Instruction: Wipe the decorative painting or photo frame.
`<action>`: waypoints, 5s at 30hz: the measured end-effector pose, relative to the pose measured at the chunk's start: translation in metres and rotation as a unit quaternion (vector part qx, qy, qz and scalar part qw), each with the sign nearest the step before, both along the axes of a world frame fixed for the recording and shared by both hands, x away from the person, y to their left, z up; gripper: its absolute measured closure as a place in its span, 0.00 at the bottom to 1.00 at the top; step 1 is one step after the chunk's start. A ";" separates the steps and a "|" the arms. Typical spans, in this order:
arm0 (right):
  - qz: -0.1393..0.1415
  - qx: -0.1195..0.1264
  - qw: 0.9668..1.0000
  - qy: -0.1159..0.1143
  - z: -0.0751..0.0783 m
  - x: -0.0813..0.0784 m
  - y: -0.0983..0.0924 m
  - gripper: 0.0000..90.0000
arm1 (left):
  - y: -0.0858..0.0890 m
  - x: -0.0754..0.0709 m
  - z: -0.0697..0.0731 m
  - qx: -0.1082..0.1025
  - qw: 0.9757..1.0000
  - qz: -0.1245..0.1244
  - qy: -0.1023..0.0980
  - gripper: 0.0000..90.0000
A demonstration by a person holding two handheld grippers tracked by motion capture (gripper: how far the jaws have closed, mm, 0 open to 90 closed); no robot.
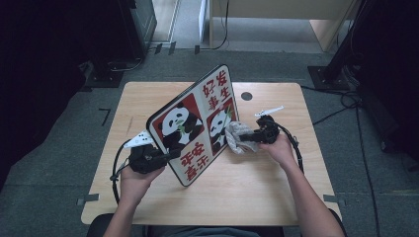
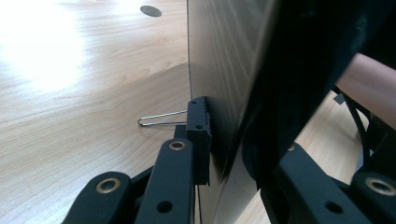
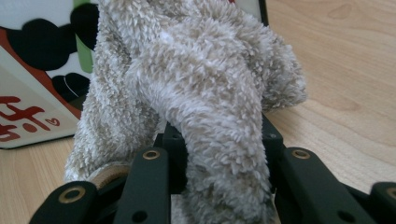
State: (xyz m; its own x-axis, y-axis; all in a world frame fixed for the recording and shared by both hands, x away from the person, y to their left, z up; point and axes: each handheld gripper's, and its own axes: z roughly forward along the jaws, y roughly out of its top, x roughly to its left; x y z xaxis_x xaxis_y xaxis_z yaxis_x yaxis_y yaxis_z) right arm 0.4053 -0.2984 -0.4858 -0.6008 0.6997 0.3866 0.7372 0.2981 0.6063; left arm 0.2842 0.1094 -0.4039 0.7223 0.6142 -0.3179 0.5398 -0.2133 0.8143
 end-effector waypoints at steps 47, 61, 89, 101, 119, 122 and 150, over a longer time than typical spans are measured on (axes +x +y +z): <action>0.057 0.031 0.994 -0.092 0.142 -0.006 0.016 0.75 | 0.002 0.001 -0.001 -0.007 1.000 0.001 0.011 0.87; 0.074 0.038 0.987 -0.134 0.205 0.003 0.040 0.75 | 0.002 0.001 -0.002 -0.009 1.000 0.002 0.010 0.87; 0.085 0.038 0.987 -0.132 0.189 0.010 0.063 0.75 | 0.004 0.000 -0.002 -0.009 1.000 0.002 0.006 0.88; 0.085 0.037 0.988 -0.120 0.173 0.008 0.059 0.75 | 0.004 -0.001 -0.002 -0.007 1.000 0.000 0.004 0.88; 0.080 0.051 0.990 -0.107 0.148 0.005 0.055 0.74 | 0.004 -0.001 -0.002 -0.010 1.000 -0.003 0.003 0.87; 0.080 0.047 0.991 -0.100 0.144 0.005 0.054 0.74 | 0.004 -0.001 -0.002 -0.010 1.000 -0.003 0.003 0.87; 0.079 0.049 0.993 -0.078 0.104 0.000 0.045 0.74 | 0.004 -0.002 -0.002 -0.012 1.000 -0.006 0.005 0.86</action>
